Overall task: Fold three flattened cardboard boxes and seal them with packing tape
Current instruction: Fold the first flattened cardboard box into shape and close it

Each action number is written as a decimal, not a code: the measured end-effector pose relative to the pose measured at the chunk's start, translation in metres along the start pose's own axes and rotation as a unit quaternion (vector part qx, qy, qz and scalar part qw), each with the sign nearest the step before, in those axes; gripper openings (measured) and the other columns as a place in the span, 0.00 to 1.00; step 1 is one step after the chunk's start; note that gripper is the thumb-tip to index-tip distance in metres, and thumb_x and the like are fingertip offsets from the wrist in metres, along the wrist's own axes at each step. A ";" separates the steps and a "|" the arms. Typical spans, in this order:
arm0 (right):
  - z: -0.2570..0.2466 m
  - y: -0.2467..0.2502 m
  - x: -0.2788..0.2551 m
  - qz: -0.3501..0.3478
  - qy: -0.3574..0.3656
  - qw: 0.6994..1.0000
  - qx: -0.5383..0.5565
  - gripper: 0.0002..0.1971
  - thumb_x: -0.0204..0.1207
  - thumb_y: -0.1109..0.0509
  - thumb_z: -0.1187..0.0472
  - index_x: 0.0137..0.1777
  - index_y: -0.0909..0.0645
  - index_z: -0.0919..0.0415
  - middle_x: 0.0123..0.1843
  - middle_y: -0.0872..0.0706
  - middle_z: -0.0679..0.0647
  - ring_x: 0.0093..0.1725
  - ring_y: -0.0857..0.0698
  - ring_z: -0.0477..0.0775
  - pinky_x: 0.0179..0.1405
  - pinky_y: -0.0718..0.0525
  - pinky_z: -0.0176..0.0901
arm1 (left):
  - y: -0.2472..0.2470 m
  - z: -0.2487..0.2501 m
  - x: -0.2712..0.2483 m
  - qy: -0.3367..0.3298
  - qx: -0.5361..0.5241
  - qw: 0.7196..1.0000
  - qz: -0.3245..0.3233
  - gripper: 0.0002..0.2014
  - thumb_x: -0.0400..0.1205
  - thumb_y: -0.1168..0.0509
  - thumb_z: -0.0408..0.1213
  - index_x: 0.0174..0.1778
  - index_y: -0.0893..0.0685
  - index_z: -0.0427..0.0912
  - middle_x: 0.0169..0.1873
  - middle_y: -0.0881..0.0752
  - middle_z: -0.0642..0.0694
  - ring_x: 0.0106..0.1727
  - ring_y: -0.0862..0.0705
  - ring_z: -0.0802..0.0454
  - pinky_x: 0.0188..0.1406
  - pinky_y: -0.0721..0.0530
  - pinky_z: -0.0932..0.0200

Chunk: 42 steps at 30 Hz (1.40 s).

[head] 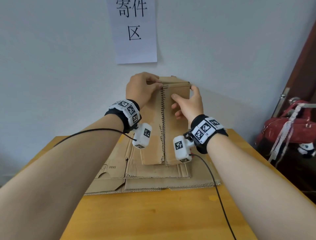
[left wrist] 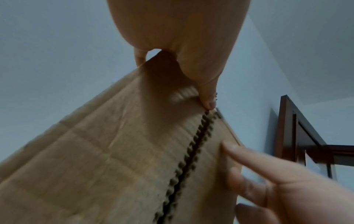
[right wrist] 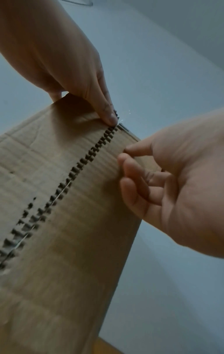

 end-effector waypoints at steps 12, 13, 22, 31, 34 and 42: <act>0.012 -0.006 0.000 -0.015 -0.037 0.999 -0.001 0.28 0.79 0.27 0.57 0.72 0.38 0.42 0.38 0.06 0.52 0.25 0.12 0.60 0.30 0.09 0.52 | -0.008 -0.009 -0.015 -0.003 0.030 1.000 0.006 0.08 0.70 0.24 0.53 0.30 0.15 0.74 0.42 0.14 0.75 0.53 0.15 0.66 0.62 0.19 0.41; 0.013 -0.006 -0.001 -0.016 -0.038 0.999 -0.002 0.28 0.79 0.27 0.57 0.72 0.38 0.42 0.38 0.06 0.52 0.25 0.12 0.60 0.29 0.09 0.51 | -0.008 -0.008 -0.016 -0.009 0.043 0.999 0.004 0.09 0.71 0.24 0.53 0.30 0.15 0.74 0.43 0.14 0.75 0.55 0.16 0.65 0.61 0.19 0.40; 0.015 -0.005 -0.006 -0.019 -0.045 0.999 0.003 0.36 0.79 0.28 0.56 0.81 0.43 0.41 0.38 0.06 0.52 0.26 0.13 0.60 0.28 0.11 0.48 | -0.016 0.001 -0.023 -0.036 0.113 0.993 -0.009 0.06 0.75 0.25 0.55 0.46 0.10 0.64 0.53 0.17 0.66 0.64 0.26 0.56 0.63 0.28 0.40; 0.022 0.002 -0.011 -0.038 -0.055 0.998 0.005 0.36 0.80 0.27 0.57 0.82 0.42 0.41 0.39 0.06 0.53 0.29 0.11 0.62 0.31 0.09 0.52 | -0.015 0.003 -0.019 -0.037 0.182 0.979 -0.078 0.11 0.72 0.25 0.62 0.31 0.13 0.62 0.53 0.21 0.66 0.64 0.29 0.54 0.52 0.23 0.44; 0.024 0.003 -0.014 -0.045 -0.065 0.997 0.021 0.33 0.80 0.27 0.56 0.80 0.40 0.43 0.41 0.06 0.55 0.28 0.11 0.61 0.26 0.13 0.47 | -0.013 0.002 -0.016 -0.021 0.161 0.983 -0.088 0.10 0.70 0.24 0.61 0.29 0.11 0.63 0.56 0.16 0.65 0.64 0.24 0.54 0.54 0.18 0.41; 0.016 0.020 -0.028 0.011 -0.040 0.998 0.044 0.21 0.82 0.32 0.61 0.73 0.31 0.51 0.41 0.09 0.56 0.25 0.15 0.55 0.26 0.11 0.48 | 0.023 0.009 -0.019 0.029 0.096 0.995 -0.011 0.08 0.75 0.24 0.55 0.37 0.06 0.56 0.58 0.12 0.62 0.59 0.17 0.56 0.55 0.16 0.45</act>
Point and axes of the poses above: each hand's wrist, its own x-axis towards the middle knuckle, its own y-axis out of the back of the hand, z = x × y, the point moved 2 cm from there along x, towards the middle knuckle
